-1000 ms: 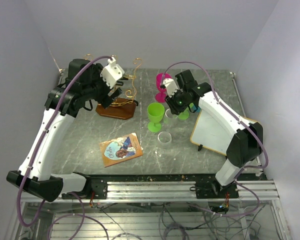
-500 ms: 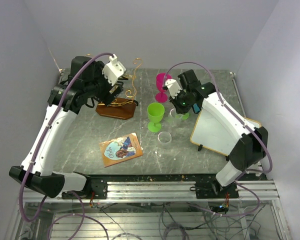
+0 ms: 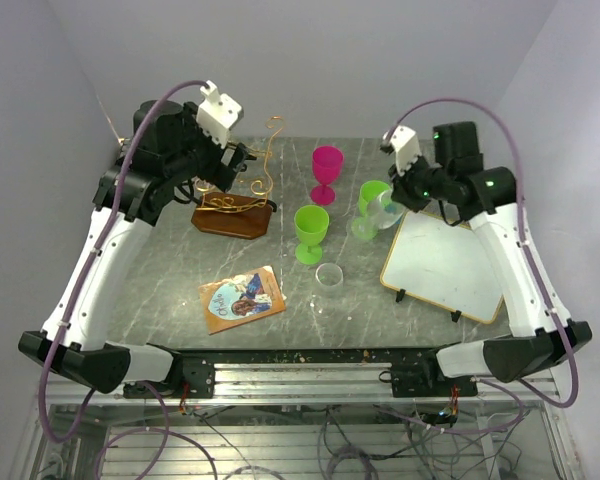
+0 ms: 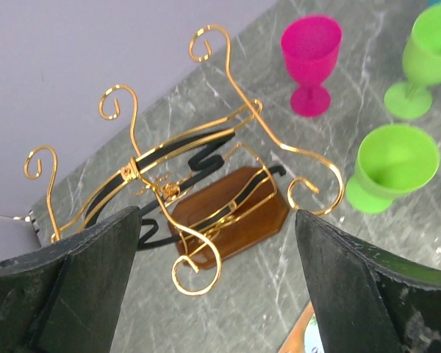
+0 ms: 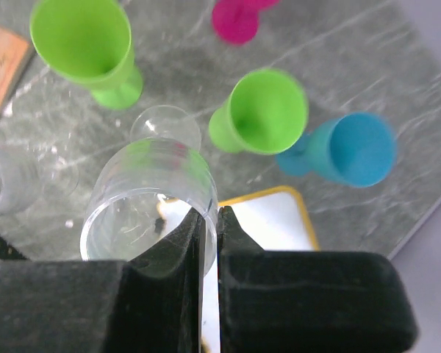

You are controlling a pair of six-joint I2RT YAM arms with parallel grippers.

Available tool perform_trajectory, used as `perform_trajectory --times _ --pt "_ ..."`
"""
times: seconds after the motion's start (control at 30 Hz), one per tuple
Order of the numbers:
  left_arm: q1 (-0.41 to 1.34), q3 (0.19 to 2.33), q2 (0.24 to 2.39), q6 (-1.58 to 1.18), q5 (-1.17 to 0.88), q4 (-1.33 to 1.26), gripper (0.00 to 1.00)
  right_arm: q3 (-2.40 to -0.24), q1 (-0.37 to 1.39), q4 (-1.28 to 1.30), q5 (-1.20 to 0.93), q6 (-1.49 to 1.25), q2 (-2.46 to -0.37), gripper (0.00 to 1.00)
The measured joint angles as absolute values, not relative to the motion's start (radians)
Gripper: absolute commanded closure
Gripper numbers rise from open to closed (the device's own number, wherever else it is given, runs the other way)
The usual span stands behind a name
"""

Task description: Place the wine glass upside down on the wine glass rack

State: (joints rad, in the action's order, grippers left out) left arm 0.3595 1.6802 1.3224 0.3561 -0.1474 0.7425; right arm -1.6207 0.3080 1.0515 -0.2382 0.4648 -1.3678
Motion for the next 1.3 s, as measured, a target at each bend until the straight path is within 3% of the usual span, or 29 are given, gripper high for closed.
perform_trajectory --times 0.43,1.07,1.17,1.3 --pt "0.312 1.692 1.327 -0.069 -0.309 0.553 0.12 -1.967 0.288 0.866 -0.319 0.356 -1.397 1.0" --pt "0.301 1.62 1.474 -0.364 -0.573 0.319 0.18 -2.014 0.29 0.599 -0.551 0.036 -1.55 1.0" --pt "0.328 1.62 1.495 -0.359 -0.579 0.318 0.23 -2.025 0.292 0.595 -0.573 0.018 -1.563 1.0" --pt "0.349 1.62 1.514 -0.356 -0.583 0.312 0.38 -2.033 0.294 0.587 -0.6 -0.001 -1.57 1.0"
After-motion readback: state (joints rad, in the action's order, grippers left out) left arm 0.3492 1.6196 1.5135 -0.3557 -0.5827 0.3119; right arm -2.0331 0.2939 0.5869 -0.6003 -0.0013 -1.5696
